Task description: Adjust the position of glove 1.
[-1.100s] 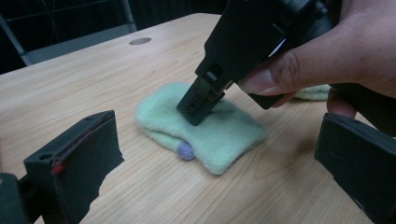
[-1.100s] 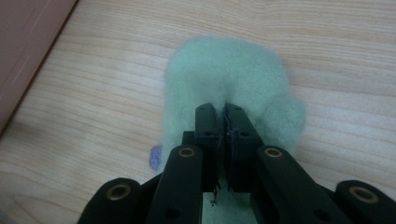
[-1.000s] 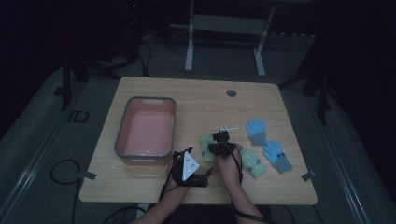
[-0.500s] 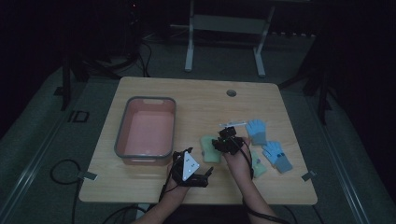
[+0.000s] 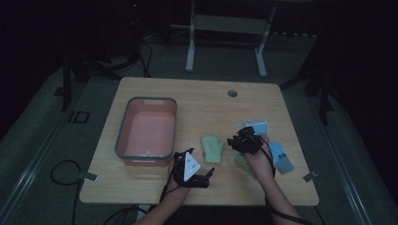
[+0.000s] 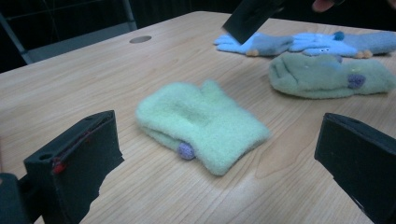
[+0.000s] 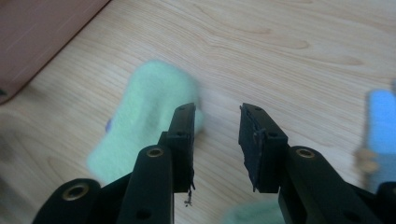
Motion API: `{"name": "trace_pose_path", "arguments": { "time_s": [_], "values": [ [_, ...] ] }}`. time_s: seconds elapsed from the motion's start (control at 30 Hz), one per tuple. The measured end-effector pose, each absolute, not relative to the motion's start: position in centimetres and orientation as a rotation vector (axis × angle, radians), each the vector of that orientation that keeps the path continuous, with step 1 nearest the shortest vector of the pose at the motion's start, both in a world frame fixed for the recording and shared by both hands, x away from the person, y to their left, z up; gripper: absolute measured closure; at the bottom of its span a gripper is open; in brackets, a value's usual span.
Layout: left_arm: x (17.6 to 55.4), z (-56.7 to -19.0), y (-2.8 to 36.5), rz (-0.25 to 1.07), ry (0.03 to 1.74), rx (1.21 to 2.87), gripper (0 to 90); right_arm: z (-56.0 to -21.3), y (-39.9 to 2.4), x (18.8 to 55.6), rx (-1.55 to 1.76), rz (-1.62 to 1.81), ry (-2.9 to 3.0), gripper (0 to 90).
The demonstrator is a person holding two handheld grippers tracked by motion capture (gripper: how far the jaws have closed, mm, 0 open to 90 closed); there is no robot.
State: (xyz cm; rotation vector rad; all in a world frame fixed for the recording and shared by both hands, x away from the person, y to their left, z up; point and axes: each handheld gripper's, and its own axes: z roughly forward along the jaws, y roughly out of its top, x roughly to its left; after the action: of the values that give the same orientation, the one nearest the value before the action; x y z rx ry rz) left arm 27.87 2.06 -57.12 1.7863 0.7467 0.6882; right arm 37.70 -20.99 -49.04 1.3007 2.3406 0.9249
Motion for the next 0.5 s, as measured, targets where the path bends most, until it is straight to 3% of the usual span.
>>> {"name": "trace_pose_path", "arguments": {
  "time_s": [0.5],
  "values": [
    [27.8,-57.1,2.0,0.694,0.743,1.791,0.2,-50.3,-26.6,35.7,1.212,0.927,2.416,65.4]
  ]
}}
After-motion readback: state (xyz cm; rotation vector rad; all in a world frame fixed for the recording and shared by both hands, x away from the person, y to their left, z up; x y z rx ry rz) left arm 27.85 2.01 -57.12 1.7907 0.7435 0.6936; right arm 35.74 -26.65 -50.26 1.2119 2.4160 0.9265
